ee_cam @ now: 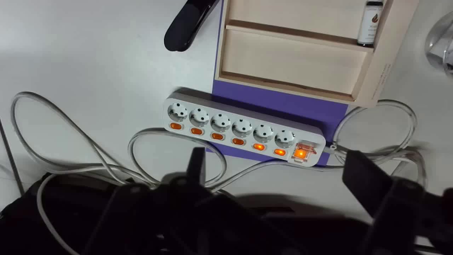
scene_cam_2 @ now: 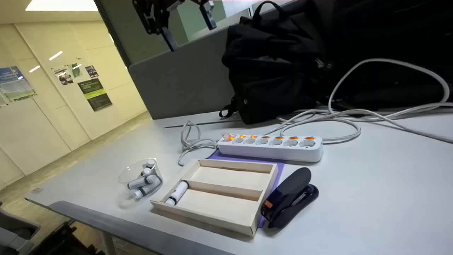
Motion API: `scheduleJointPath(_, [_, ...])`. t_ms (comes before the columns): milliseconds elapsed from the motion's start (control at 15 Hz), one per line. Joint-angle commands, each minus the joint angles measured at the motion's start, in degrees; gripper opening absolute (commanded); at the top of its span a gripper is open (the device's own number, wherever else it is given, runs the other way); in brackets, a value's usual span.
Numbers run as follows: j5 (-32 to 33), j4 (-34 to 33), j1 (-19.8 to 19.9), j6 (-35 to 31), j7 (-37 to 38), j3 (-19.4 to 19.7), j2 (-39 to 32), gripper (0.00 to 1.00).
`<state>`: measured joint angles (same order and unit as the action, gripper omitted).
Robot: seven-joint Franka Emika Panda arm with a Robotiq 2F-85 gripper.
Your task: Switch on the middle switch on the adapter
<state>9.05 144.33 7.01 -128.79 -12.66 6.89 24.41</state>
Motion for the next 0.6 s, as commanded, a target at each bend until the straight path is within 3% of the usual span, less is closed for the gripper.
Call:
scheduleJointPath(0, [0.15,-0.09,-0.35,0.12,0.13,0.31,0.00,1.00])
scheduleJointPath(533, [-0.01,-0.73,-0.62,-2.01,-1.08,0.81,-1.35,1.00])
